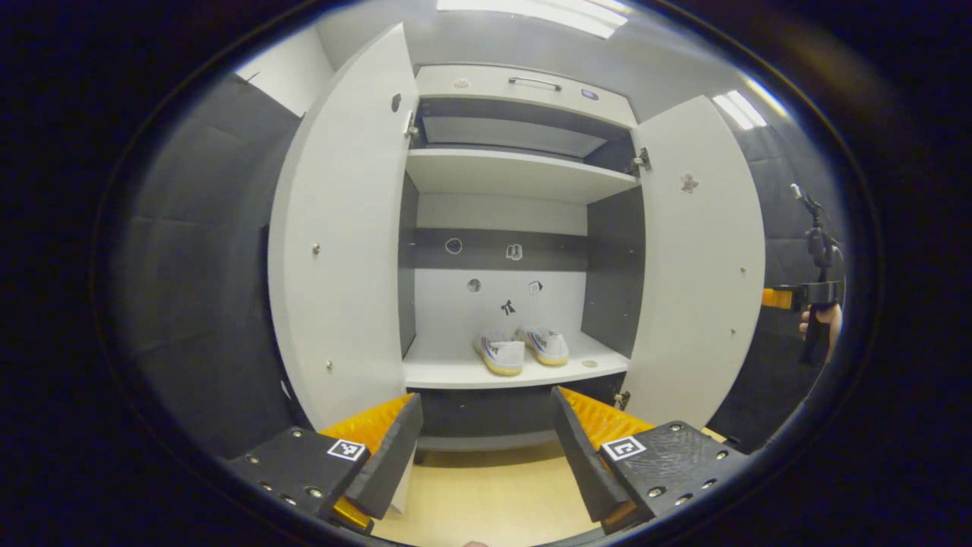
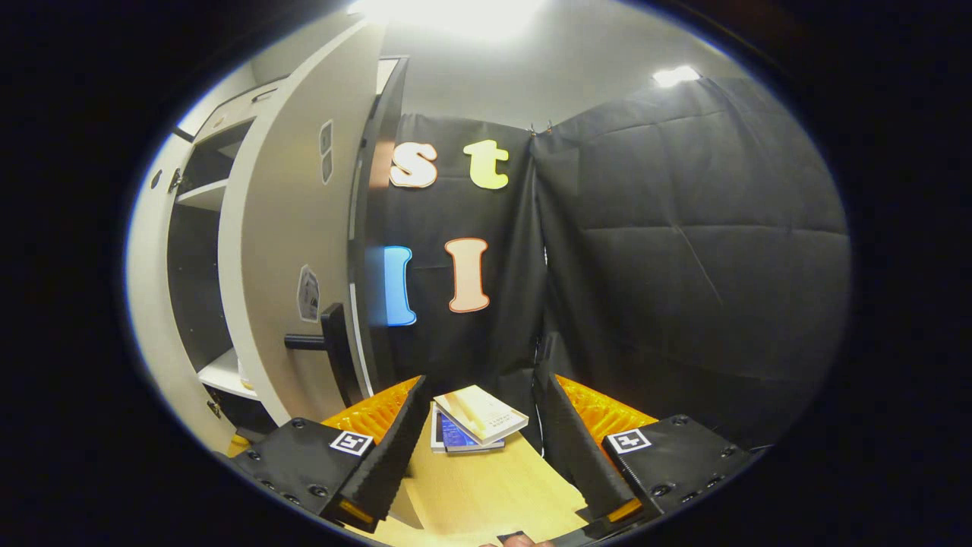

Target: Grab one shoe with the right hand and put it into the shoe cabinet, grab the other shoe with the left hand and put it into the shoe cabinet; then close the right door with the right hand and the left door with the left hand.

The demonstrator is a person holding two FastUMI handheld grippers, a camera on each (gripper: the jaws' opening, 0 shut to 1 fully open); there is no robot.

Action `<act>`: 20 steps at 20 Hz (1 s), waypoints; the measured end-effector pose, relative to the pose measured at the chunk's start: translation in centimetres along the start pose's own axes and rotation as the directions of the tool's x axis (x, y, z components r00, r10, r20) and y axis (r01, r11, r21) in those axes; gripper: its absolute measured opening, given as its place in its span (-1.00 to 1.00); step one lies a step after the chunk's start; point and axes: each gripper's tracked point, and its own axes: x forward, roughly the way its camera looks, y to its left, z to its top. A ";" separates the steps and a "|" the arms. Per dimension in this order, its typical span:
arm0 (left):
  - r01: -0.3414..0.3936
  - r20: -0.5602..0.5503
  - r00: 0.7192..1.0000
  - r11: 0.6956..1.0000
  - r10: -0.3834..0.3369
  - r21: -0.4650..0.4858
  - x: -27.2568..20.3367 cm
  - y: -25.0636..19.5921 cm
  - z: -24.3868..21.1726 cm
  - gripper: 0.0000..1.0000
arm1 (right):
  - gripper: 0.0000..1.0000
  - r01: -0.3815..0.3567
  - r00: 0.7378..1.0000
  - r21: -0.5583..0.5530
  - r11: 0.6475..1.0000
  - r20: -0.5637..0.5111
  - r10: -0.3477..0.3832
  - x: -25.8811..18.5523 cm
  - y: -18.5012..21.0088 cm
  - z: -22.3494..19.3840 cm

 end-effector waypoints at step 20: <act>-0.160 -0.035 0.987 0.975 0.157 -0.153 -4.7 5.5 -2.9 0.92 | 0.79 -0.120 0.993 -0.032 0.992 -0.006 0.119 -1.6 6.4 0.6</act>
